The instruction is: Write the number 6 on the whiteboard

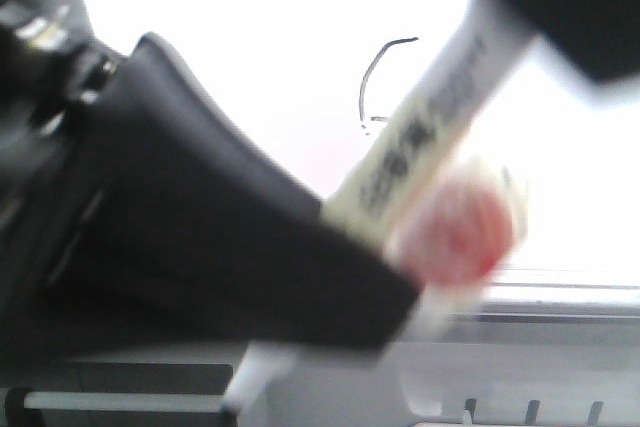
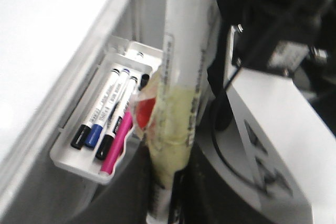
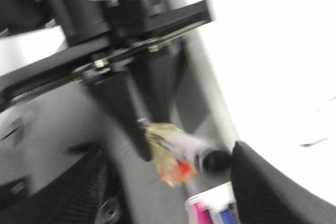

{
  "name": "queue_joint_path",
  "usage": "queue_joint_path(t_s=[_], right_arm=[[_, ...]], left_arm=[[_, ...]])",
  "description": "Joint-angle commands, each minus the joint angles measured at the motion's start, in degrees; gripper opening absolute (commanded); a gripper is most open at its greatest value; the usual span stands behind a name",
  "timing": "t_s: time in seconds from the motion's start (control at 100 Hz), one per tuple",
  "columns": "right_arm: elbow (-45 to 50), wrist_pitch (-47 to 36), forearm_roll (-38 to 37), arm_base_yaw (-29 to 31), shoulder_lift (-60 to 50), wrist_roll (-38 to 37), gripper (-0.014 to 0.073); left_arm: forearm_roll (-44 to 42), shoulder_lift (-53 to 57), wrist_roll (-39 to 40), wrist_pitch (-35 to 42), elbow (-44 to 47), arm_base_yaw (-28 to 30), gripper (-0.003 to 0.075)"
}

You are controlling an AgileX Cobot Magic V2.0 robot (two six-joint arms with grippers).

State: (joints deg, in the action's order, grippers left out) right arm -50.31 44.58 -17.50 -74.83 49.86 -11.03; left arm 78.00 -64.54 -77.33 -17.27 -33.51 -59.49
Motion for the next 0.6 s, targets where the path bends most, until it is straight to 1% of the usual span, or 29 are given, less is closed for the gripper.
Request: queue_joint_path(t_s=[0.0,0.04,0.09,0.13,0.14,0.16,0.21,0.35,0.45,0.59], right_arm=[[-1.5,-3.1,-6.2,0.0,-5.4,-4.1,0.0379],[-1.5,-3.1,-8.2,0.0,-7.6,-5.9,0.0332],[-1.5,-2.6,-9.6,0.0,-10.0,-7.6,0.0245],[-1.5,-1.9,-10.6,0.0,-11.8,-8.5,0.0150],[-1.5,-1.7,-10.8,0.0,-12.1,-8.6,0.0115],[-1.5,-1.3,-10.9,0.0,-12.9,-8.6,0.0079],[-1.5,-0.1,-11.5,0.0,-14.4,-8.6,-0.0066],[-1.5,2.9,-12.2,0.0,-16.8,-8.7,-0.0064],[-1.4,4.4,-12.2,0.0,-17.0,-8.9,-0.0064],[-1.4,4.5,-12.2,0.0,-17.0,-8.9,-0.0064]], left_arm=[[12.3,1.1,3.2,12.8,-0.6,0.1,-0.0019],[15.1,1.1,3.2,16.6,0.0,0.1,-0.0019],[17.6,1.1,3.2,20.0,0.5,0.1,-0.0019],[18.7,0.8,3.2,22.2,0.5,0.1,-0.0019],[18.8,0.7,3.2,22.5,0.5,0.1,-0.0019],[19.0,0.6,3.2,23.1,0.5,0.1,-0.0019],[20.1,-0.1,3.2,25.1,0.5,0.1,-0.0019],[24.0,-2.9,3.2,30.6,-0.7,0.1,-0.0019],[24.1,-5.2,3.2,32.7,-2.8,0.1,-0.0019],[23.9,-8.1,3.3,34.5,-7.3,0.1,-0.0019]])
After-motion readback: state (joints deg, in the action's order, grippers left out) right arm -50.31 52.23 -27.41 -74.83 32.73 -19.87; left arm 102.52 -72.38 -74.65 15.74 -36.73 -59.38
